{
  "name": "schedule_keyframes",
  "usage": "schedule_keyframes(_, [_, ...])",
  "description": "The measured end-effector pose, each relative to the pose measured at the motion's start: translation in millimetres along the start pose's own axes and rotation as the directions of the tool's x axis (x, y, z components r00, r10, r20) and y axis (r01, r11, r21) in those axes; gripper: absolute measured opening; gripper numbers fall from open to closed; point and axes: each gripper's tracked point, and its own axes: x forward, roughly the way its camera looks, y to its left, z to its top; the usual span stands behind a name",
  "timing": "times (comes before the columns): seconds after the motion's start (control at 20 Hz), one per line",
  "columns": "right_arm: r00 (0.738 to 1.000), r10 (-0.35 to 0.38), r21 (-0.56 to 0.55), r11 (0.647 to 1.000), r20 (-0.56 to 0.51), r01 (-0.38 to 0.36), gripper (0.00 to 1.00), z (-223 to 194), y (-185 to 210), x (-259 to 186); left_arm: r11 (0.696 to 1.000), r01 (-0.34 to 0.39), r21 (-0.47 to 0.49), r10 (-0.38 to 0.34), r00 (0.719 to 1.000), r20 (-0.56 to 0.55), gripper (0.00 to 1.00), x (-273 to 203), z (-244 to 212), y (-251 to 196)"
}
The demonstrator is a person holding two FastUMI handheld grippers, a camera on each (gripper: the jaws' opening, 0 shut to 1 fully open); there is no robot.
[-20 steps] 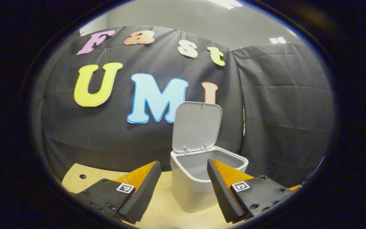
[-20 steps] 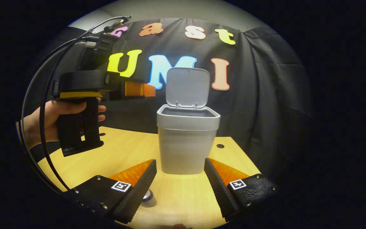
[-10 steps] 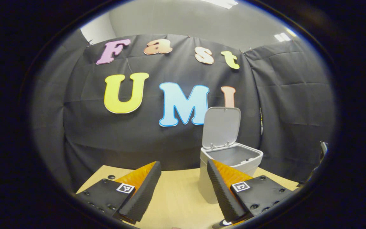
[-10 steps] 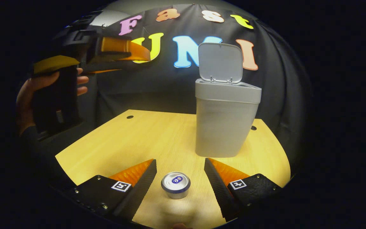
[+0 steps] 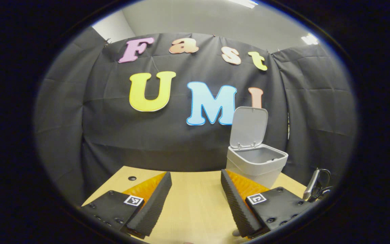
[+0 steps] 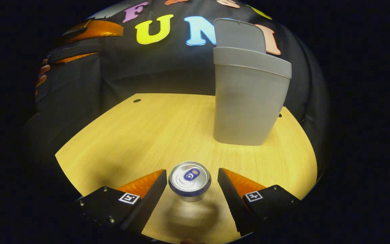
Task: Press the lid of the desktop garbage bin to open it, pick up the crumpled paper on the desktop and throw it into the bin, then pick up the pop can on the desktop and drop it into the bin, and finally close the garbage bin lid.
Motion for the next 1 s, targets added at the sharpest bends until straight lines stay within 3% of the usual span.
schedule_keyframes(0.25, [0.999, 0.009, 0.006, 1.000, -0.042, -0.008, 0.97, -6.9, -1.0, 12.4, 1.000, -0.004, 0.004, 0.004, 1.000, -0.030, 0.96, -4.4, -10.1, 1.5])
schedule_keyframes(0.35, [0.999, 0.001, 0.002, 1.000, -0.043, -0.001, 0.86, -6.7, -3.8, 14.9, 1.000, 0.000, 0.014, 0.001, 0.999, -0.033, 0.96, -5.8, -10.3, 1.0])
schedule_keyframes(0.5, [0.999, 0.004, 0.000, 1.000, -0.031, -0.004, 0.84, -1.8, -6.0, 6.0, 1.000, 0.002, 0.023, -0.002, 1.000, -0.029, 0.95, -6.1, -8.0, 1.1])
schedule_keyframes(0.8, [0.997, -0.008, 0.011, 1.000, 0.077, 0.007, 0.84, 44.0, -17.3, -19.5, 1.000, -0.004, 0.017, 0.005, 1.000, -0.029, 0.96, -6.8, -9.6, 4.4])
schedule_keyframes(1.0, [0.981, -0.022, 0.010, 1.000, 0.195, 0.020, 0.84, 94.8, -29.6, -42.4, 0.999, -0.009, 0.033, 0.010, 1.000, -0.025, 0.95, -8.9, -12.2, 2.6])
